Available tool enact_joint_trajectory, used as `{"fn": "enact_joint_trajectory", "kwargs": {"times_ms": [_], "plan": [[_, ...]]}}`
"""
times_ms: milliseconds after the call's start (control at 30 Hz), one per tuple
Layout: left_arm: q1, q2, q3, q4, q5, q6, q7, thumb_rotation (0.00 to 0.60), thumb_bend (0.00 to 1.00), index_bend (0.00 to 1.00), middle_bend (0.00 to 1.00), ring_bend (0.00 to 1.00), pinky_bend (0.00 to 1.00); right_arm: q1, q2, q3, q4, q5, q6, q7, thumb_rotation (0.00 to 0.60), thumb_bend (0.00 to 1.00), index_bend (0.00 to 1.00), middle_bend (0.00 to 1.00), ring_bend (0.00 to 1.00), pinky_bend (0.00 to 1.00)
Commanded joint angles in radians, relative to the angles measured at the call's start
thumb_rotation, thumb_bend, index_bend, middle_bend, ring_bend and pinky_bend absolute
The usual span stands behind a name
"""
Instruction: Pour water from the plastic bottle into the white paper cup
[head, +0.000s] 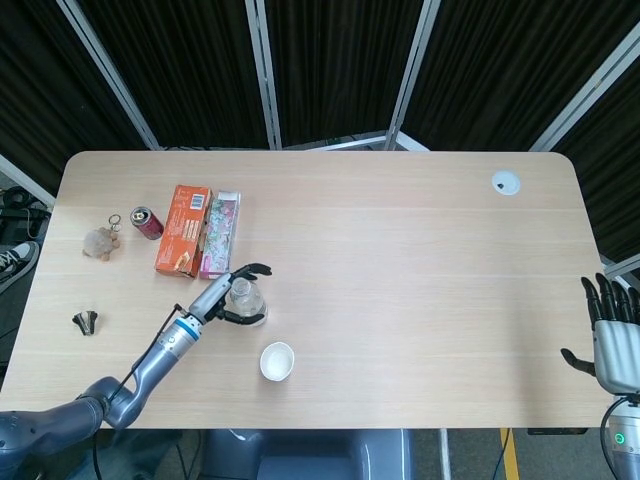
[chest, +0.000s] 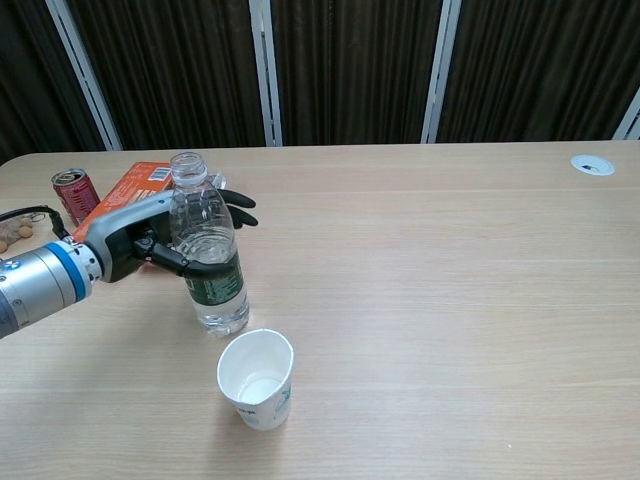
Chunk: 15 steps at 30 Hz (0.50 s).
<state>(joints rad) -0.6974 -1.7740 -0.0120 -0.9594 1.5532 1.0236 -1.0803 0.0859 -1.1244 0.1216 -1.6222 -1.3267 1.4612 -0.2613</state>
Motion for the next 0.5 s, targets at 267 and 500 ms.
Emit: {"fn": "enact_joint_trajectory", "kwargs": {"times_ms": [267,500], "plan": [[0.039,0.120,0.021,-0.126,0.016,0.060,0.079,0.581,0.23,0.00,0.00,0.00,0.00,-0.007,0.011,-0.005,-0.020,-0.011,0.012,-0.002,0.600,0.00,0.00,0.00,0.00,0.00],[0.097,0.308,0.069,-0.268,0.068,0.166,0.185,0.576,0.23,0.00,0.00,0.00,0.00,-0.013,0.032,-0.014,-0.038,-0.039,0.020,0.029,0.600,0.00,0.00,0.00,0.00,0.00]]}}
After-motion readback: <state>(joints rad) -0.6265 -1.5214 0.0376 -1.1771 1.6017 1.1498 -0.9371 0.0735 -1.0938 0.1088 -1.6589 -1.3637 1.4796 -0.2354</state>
